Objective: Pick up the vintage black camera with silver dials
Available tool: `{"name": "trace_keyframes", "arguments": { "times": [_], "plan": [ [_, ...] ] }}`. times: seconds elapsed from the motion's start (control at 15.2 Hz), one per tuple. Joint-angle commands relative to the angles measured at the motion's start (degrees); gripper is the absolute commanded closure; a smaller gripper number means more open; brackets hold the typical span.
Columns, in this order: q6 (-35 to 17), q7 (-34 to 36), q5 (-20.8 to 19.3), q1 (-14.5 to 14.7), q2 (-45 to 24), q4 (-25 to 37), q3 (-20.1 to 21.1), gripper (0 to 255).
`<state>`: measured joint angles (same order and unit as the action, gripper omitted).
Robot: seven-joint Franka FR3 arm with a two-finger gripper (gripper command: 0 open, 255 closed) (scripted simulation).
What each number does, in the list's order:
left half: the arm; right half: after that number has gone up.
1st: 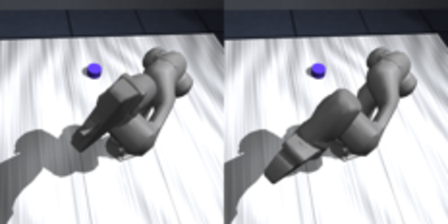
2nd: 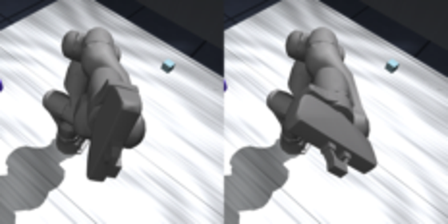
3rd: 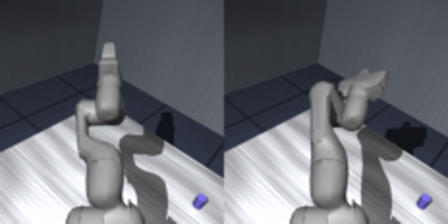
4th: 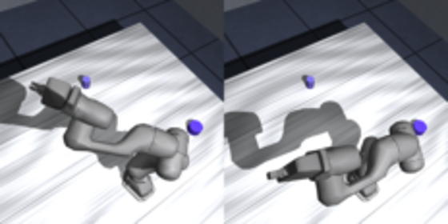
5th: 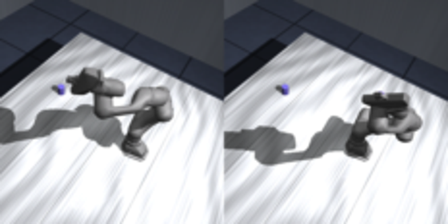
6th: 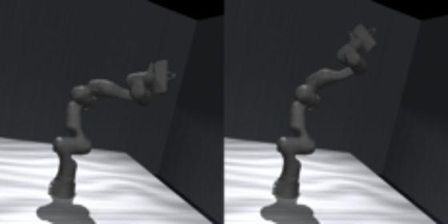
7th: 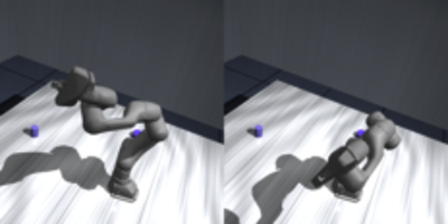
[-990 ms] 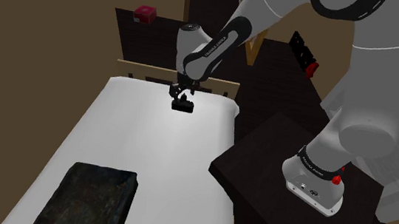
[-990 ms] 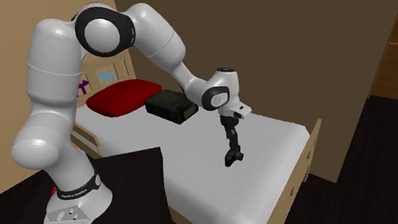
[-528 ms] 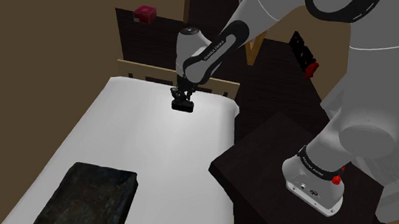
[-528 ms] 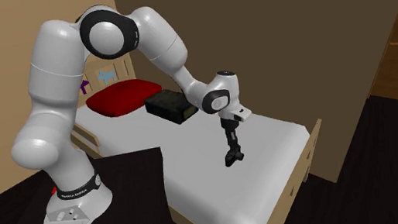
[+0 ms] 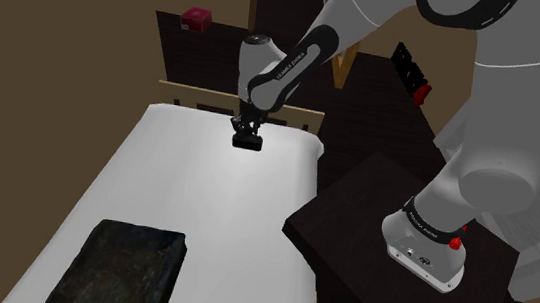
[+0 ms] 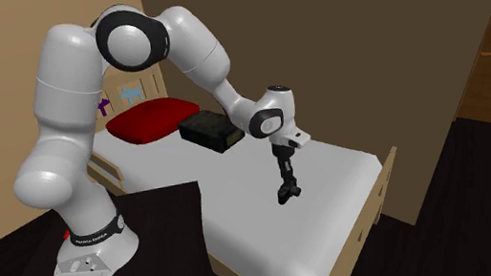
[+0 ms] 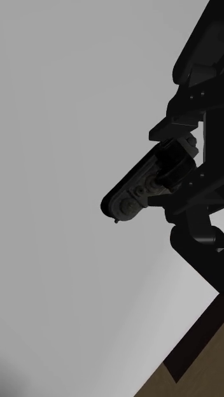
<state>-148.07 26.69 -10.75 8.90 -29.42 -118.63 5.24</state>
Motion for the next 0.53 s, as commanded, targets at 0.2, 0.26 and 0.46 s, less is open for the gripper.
{"name": "trace_keyframes", "arguments": {
  "times": [0.2, 0.26, 0.46],
  "plan": [
    [2.57, -0.64, 0.72, -0.40, 3.08, -0.49, 0.55, 255],
    [3.15, -0.78, 0.88, -0.48, 3.71, -0.54, 0.66, 255],
    [4.91, -1.19, 1.37, -0.69, 5.56, -0.62, 0.98, 255]
  ]
}}
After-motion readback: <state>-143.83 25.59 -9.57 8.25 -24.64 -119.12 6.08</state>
